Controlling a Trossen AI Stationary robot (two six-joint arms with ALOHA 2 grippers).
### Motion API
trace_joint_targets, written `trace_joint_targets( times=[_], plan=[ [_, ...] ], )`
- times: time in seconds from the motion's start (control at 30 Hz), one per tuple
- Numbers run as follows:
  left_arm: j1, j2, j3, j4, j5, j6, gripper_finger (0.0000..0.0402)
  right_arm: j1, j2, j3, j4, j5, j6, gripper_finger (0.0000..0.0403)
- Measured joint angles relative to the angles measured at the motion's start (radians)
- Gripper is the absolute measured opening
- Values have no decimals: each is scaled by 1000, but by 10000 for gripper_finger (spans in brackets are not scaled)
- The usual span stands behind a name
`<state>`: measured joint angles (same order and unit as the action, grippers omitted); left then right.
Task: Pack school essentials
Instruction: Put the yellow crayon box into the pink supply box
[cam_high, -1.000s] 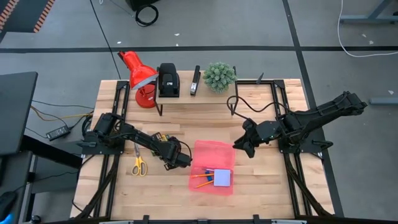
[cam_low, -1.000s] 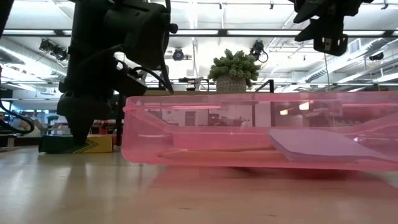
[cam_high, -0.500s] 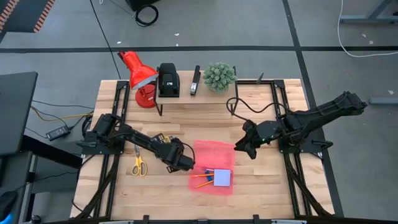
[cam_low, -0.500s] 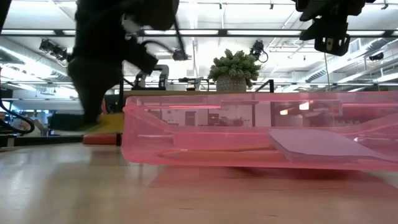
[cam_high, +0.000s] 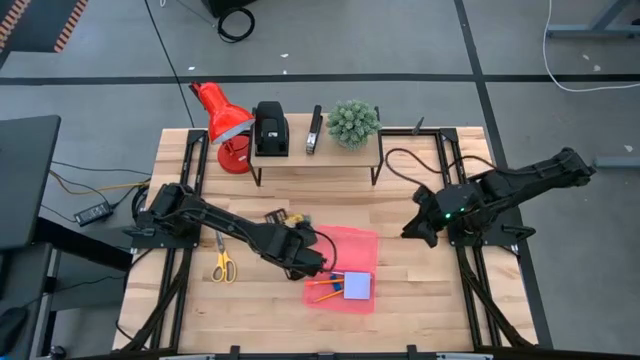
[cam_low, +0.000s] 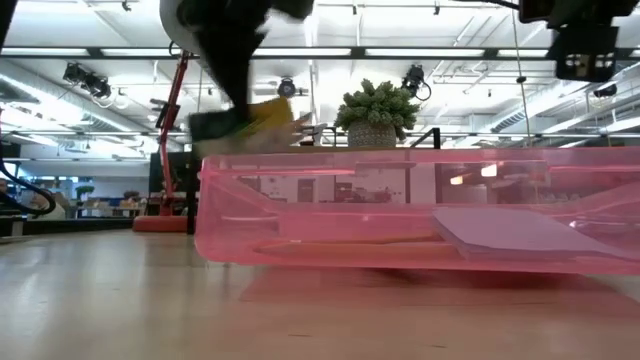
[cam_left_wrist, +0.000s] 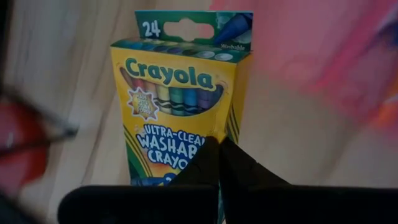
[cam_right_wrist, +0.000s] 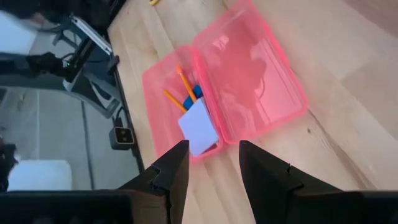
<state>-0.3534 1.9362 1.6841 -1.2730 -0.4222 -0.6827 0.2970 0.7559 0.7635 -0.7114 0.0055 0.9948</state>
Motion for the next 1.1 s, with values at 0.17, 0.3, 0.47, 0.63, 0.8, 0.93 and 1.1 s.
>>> trace_joint_targets(
  times=[0.17, 0.3, 0.47, 0.63, 0.8, 0.93, 1.1],
  plan=[
    [-5, 0, 55, 154, -8, 136, 0, 1, -85, 0, -97, 16, 91, 147],
    [-16, 0, 75, 291, -5, 248, 0, 1, -105, 0, -124, 35, 112, 147],
    [-39, 0, 78, 414, 18, 285, 1, 1, -97, 0, -122, 37, 109, 147],
    [-73, 9, 78, 430, 48, 302, 1, 1, -89, 0, -122, 46, 91, 147],
    [-109, 46, 75, 454, 75, 328, 1, 1, -84, 0, -127, 68, 69, 147],
    [-132, 90, 76, 498, 134, 328, 2, 1, -76, 0, -140, 105, 57, 147],
    [-150, 137, 76, 521, 150, 327, 2, 1, -61, 0, -154, 125, 57, 147]
  ],
)
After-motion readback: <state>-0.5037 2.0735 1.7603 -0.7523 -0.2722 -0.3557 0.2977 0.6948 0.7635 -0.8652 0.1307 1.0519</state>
